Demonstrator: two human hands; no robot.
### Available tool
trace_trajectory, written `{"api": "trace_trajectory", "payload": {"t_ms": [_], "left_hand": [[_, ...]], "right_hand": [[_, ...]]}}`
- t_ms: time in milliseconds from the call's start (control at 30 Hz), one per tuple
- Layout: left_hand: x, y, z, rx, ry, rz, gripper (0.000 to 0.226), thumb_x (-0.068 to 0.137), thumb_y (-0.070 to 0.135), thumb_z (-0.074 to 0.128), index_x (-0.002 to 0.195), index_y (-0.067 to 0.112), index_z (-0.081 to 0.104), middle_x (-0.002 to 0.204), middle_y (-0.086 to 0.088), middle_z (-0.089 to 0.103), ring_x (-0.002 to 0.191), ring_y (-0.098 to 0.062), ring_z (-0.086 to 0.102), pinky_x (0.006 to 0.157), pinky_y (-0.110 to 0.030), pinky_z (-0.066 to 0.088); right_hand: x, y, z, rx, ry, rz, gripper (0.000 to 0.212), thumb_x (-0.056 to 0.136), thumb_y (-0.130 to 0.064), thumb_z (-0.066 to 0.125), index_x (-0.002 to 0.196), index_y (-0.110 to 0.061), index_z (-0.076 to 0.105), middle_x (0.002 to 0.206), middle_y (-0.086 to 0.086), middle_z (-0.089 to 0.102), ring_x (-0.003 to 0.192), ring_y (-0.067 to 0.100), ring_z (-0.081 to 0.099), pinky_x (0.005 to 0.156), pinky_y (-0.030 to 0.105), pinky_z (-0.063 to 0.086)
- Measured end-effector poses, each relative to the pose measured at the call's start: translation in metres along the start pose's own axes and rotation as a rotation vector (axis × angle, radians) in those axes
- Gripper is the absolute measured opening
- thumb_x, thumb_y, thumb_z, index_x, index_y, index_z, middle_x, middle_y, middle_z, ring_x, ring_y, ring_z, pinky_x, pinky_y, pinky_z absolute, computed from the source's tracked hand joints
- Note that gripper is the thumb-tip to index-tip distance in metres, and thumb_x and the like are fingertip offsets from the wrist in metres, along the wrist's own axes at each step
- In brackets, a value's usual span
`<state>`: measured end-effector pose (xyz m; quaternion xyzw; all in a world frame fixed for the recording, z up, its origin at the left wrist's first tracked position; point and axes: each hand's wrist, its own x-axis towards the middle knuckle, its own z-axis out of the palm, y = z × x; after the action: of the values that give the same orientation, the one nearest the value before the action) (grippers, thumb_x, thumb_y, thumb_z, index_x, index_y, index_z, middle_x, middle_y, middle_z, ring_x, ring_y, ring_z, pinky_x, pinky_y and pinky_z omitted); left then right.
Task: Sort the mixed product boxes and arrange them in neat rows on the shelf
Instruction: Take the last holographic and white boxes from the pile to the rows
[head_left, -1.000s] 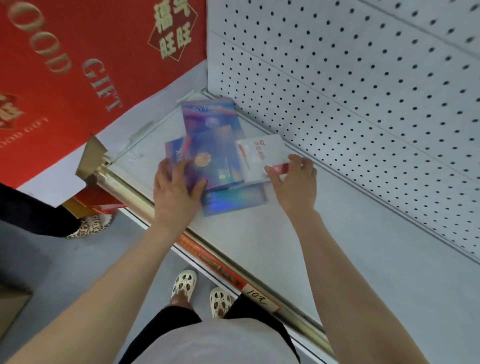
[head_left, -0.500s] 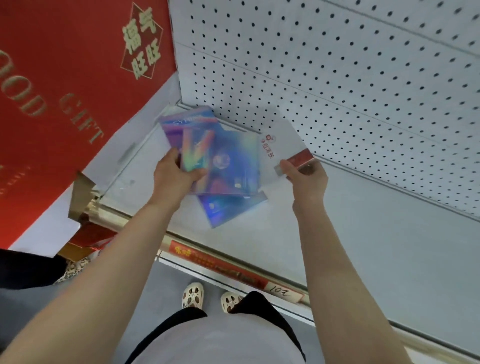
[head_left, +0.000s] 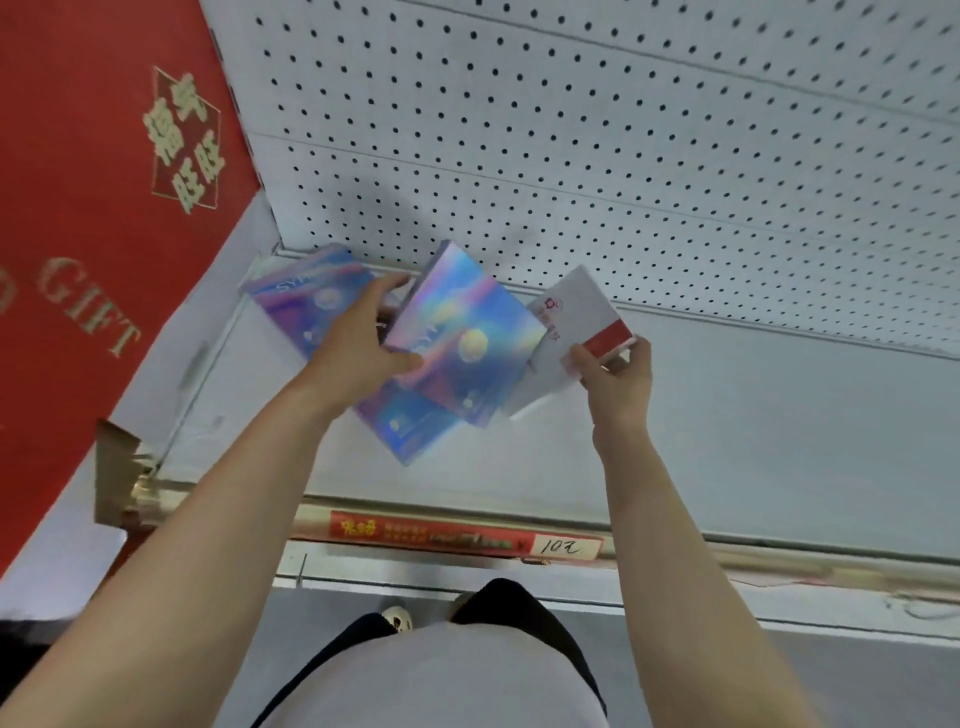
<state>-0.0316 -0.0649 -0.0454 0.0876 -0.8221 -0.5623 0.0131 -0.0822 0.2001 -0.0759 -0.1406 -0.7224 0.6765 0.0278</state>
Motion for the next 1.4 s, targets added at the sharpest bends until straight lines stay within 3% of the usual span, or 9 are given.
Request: {"api": "trace_trajectory", "payload": {"t_ms": [100,200,400,533,633,767,967,1167,1400], "left_hand": [[-0.004,-0.005,0.009,-0.115,0.031,-0.09,0.056,0.068,-0.002,0.08,0.118,0.013,0.06,0.107,-0.003,0.068,0.096,-0.02,0.065,0.086,-0.034,0.051],[-0.004,-0.006,0.015,-0.321,0.036,-0.143,0.043,0.07,-0.003,0.078,0.105,0.017,0.065,0.099,-0.003,0.07,0.089,-0.02,0.064,0.081,-0.041,0.053],[0.003,0.001,0.048,-0.57,0.118,-0.203,0.029,0.082,0.005,0.073,0.106,0.018,0.062,0.093,0.001,0.068,0.079,-0.013,0.066,0.067,-0.026,0.055],[0.0,0.019,0.087,-0.613,0.101,-0.172,0.019,0.086,0.012,0.071,0.104,0.006,0.066,0.09,-0.006,0.069,0.071,-0.011,0.066,0.066,-0.027,0.052],[-0.004,0.039,0.121,-0.62,0.035,-0.13,0.003,0.083,0.016,0.073,0.081,0.016,0.07,0.083,-0.005,0.067,0.077,-0.02,0.061,0.075,-0.032,0.049],[-0.021,0.069,0.178,-0.565,-0.034,-0.115,0.015,0.085,0.022,0.07,0.072,0.017,0.067,0.078,-0.005,0.061,0.077,-0.02,0.053,0.071,-0.033,0.043],[-0.067,0.119,0.294,-0.613,-0.211,-0.171,0.009,0.091,0.015,0.065,0.083,0.01,0.066,0.073,-0.002,0.066,0.061,-0.014,0.062,0.061,-0.025,0.052],[-0.126,0.162,0.431,-0.603,-0.391,-0.239,0.013,0.078,0.023,0.077,0.08,0.012,0.072,0.094,-0.019,0.07,0.083,-0.031,0.066,0.086,-0.054,0.055],[-0.171,0.207,0.57,-0.536,-0.52,-0.243,0.015,0.087,0.02,0.07,0.074,0.013,0.067,0.075,-0.006,0.07,0.067,-0.022,0.066,0.071,-0.036,0.056]], "right_hand": [[-0.005,0.004,-0.008,0.075,0.055,0.068,0.039,0.084,-0.001,0.07,0.116,-0.01,0.048,0.098,0.01,0.069,0.089,0.023,0.065,0.081,0.038,0.058],[-0.009,0.004,-0.016,0.078,0.162,0.065,0.026,0.081,-0.004,0.071,0.099,-0.016,0.055,0.091,0.012,0.069,0.08,0.023,0.063,0.082,0.042,0.056],[-0.026,0.0,-0.056,0.061,0.34,-0.025,0.023,0.081,-0.023,0.07,0.079,-0.009,0.052,0.071,0.008,0.045,0.068,0.018,0.04,0.065,0.032,0.037],[-0.043,-0.003,-0.105,0.074,0.466,-0.013,0.012,0.089,-0.026,0.067,0.094,-0.015,0.063,0.077,0.006,0.054,0.068,0.016,0.048,0.064,0.029,0.042],[-0.057,-0.001,-0.149,0.098,0.55,0.004,0.018,0.093,-0.022,0.063,0.109,-0.013,0.064,0.08,-0.002,0.065,0.063,0.003,0.061,0.06,0.017,0.048],[-0.079,0.002,-0.211,0.126,0.609,0.038,0.013,0.094,-0.02,0.06,0.104,-0.015,0.065,0.075,-0.005,0.064,0.062,0.004,0.059,0.057,0.016,0.048],[-0.11,0.017,-0.334,0.158,0.696,0.043,0.006,0.093,-0.013,0.059,0.089,-0.013,0.064,0.068,-0.004,0.058,0.058,0.006,0.052,0.055,0.017,0.043],[-0.136,0.042,-0.475,0.121,0.758,0.098,0.009,0.091,-0.018,0.061,0.097,-0.013,0.066,0.076,-0.001,0.063,0.066,0.012,0.058,0.062,0.027,0.048],[-0.146,0.057,-0.605,0.158,0.871,0.147,0.01,0.091,-0.019,0.062,0.1,-0.016,0.064,0.084,0.006,0.063,0.073,0.016,0.061,0.066,0.033,0.05]]}}
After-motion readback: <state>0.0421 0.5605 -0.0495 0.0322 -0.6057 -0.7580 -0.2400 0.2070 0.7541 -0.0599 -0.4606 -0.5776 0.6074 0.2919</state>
